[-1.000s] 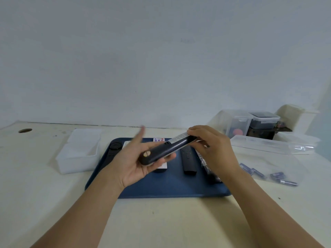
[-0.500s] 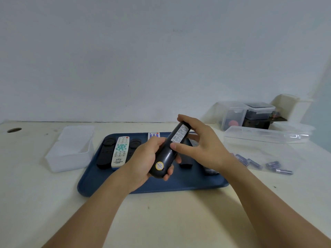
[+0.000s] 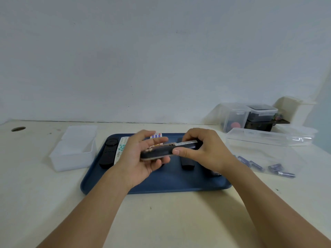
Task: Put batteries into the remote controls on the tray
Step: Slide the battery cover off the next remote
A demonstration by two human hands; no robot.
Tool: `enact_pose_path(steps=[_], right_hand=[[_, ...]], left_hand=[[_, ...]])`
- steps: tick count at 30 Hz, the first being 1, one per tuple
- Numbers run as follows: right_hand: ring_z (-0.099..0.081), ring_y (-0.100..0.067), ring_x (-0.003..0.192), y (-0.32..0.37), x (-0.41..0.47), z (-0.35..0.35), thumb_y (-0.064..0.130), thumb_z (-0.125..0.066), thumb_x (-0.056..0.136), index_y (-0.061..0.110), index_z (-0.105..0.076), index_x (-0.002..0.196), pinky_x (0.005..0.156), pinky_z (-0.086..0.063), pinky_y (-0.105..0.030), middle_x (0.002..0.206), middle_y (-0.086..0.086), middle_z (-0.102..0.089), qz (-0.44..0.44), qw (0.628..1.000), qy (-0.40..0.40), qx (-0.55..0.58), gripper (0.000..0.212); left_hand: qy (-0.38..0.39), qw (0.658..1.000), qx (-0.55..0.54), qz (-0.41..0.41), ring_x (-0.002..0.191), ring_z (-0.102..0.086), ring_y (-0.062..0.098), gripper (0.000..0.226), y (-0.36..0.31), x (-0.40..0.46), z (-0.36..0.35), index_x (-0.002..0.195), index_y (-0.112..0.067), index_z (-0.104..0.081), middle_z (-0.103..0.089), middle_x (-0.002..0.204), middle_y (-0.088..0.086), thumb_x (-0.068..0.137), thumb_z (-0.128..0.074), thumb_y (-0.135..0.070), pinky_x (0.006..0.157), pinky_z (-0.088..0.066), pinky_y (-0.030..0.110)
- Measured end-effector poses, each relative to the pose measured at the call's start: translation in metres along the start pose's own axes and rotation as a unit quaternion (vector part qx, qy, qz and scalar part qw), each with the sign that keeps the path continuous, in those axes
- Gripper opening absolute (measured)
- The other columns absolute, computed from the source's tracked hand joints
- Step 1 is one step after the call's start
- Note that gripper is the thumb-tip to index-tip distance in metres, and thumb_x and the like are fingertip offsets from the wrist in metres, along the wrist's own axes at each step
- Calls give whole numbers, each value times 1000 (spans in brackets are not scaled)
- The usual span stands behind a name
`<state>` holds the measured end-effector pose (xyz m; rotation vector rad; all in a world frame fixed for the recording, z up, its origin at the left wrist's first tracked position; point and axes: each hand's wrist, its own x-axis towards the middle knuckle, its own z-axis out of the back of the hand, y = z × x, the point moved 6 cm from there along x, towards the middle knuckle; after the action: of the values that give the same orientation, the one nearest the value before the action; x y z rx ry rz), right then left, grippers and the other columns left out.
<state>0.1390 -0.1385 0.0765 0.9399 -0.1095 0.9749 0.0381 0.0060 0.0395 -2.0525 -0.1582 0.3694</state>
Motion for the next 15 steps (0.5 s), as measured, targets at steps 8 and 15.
enact_pose_path(steps=[8,15], right_hand=[[-53,-12,51,26,-13,-33,46,-68,89,31,-55,94,51,-45,-35,60,1,-58,25,999,-28,-34,20],[-55,-33,61,30,-15,-52,21,-79,84,27,-54,109,53,-48,-32,106,-2,-59,-27,978,100,182,36]], left_hand=[[-125,979,55,-152,46,-46,11,18,-11,14,12,93,-9,-57,-63,67,2,94,-64,-26,40,-35,21],[-102,981,-9,-164,87,-62,27,23,-6,10,9,111,-17,-61,-59,93,12,101,-42,-26,84,-53,45]])
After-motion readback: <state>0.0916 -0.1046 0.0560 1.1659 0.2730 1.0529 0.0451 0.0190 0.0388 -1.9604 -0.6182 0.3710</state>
